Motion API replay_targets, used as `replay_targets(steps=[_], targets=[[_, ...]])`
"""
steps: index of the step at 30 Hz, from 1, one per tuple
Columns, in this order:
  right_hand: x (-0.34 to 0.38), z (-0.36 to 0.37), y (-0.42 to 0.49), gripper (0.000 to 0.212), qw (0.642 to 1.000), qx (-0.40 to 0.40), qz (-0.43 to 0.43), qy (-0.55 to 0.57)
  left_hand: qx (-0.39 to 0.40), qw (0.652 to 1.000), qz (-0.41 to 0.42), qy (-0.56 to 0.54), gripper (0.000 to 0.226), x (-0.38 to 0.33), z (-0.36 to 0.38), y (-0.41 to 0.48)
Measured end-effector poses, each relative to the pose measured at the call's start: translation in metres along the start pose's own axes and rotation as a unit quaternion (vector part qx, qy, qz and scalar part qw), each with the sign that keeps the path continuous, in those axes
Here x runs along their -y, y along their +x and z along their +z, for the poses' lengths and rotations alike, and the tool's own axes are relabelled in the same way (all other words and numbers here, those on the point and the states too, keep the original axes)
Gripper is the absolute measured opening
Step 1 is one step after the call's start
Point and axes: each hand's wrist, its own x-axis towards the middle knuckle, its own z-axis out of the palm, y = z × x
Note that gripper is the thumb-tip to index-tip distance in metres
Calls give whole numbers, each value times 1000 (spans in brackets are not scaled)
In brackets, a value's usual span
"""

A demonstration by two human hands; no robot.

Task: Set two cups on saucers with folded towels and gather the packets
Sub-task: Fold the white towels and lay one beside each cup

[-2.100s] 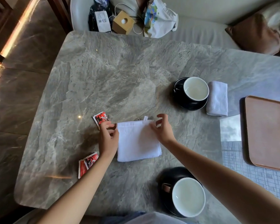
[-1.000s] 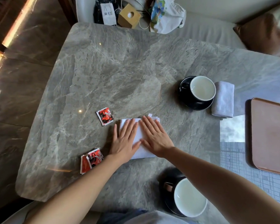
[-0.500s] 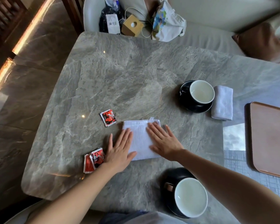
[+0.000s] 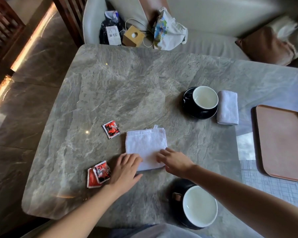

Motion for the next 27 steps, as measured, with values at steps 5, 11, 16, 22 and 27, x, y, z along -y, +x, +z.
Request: replay_targets(steps=[5,11,16,22,27], targets=[[1,-6,0,29,995,-24,25,92,16,1000,-11,20,50,1,-3,10],[-5,-18,-8,28,987,-66,39,142,21,998,-51,-37,41,8,-8,9],[1,-14,-9,38,995,-77,40,54,-2,992,-71,-109,32,14,-9,8],[-4,-11,-9,27,988,-133,53,65,-51,978,-99,-179,25,23,-12,5],[-6,-14,-11,25,971,-177,74,139,-55,943,-170,-280,19,30,-13,5]])
